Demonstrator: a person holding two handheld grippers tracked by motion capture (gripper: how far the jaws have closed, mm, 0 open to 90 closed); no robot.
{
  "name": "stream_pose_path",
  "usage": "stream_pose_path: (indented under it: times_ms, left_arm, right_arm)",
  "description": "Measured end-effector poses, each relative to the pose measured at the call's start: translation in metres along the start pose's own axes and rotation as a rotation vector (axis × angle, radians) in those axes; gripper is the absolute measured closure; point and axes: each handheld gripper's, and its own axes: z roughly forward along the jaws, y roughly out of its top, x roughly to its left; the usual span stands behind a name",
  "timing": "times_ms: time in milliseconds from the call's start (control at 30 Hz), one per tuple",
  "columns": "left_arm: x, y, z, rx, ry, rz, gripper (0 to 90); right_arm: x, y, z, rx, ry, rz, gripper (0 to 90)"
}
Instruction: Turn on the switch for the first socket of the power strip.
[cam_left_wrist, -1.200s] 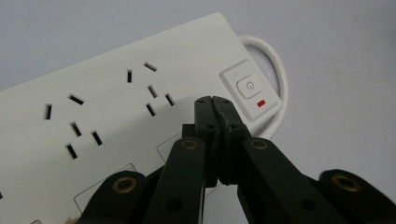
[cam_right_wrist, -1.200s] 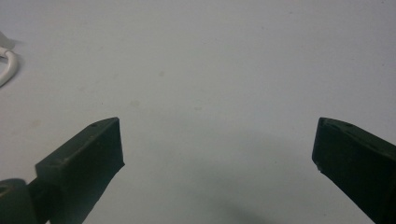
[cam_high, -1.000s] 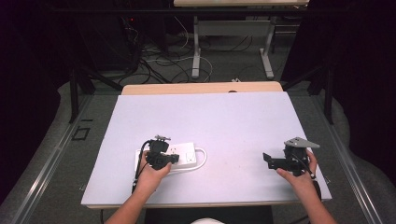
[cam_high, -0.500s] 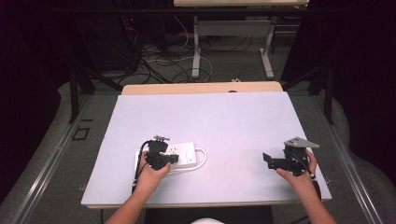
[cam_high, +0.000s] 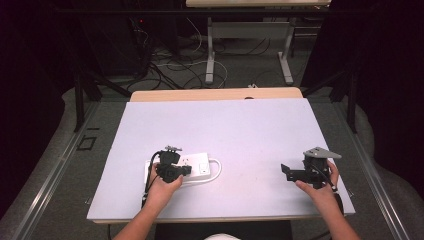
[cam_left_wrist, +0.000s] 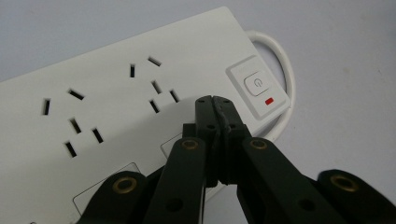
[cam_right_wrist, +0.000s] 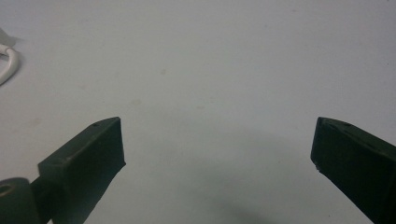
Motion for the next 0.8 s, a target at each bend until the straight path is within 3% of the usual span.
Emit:
stream_pose_path:
  times_ms: [67, 133, 167, 233, 800]
  left_arm:
    - [-0.0007, -0.0007, 0.0017, -0.001, -0.014, -0.012, 90.0]
    - [-0.0016, -0.0003, 0.0023, 0.000, -0.014, 0.003, 90.0]
    - [-0.0034, -0.0010, 0.0033, -0.010, -0.012, -0.014, 90.0]
    - [-0.0025, -0.0007, 0.0041, -0.002, -0.029, 0.000, 90.0]
    - [-0.0048, -0.0022, 0.0037, -0.009, -0.018, -0.002, 90.0]
  right_arm:
    - [-0.0001, 0.0000, -0.0001, 0.000, 0.000, 0.001, 2.1]
    - [-0.0007, -0.0001, -0.0002, -0.001, 0.001, -0.003, 2.1]
    - [-0.0009, -0.0001, -0.0003, -0.001, 0.000, -0.004, 2.1]
    - [-0.0011, -0.0003, 0.0001, -0.006, -0.006, -0.004, 2.1]
    - [-0.0019, -0.0005, -0.0003, 0.001, -0.001, -0.002, 2.3]
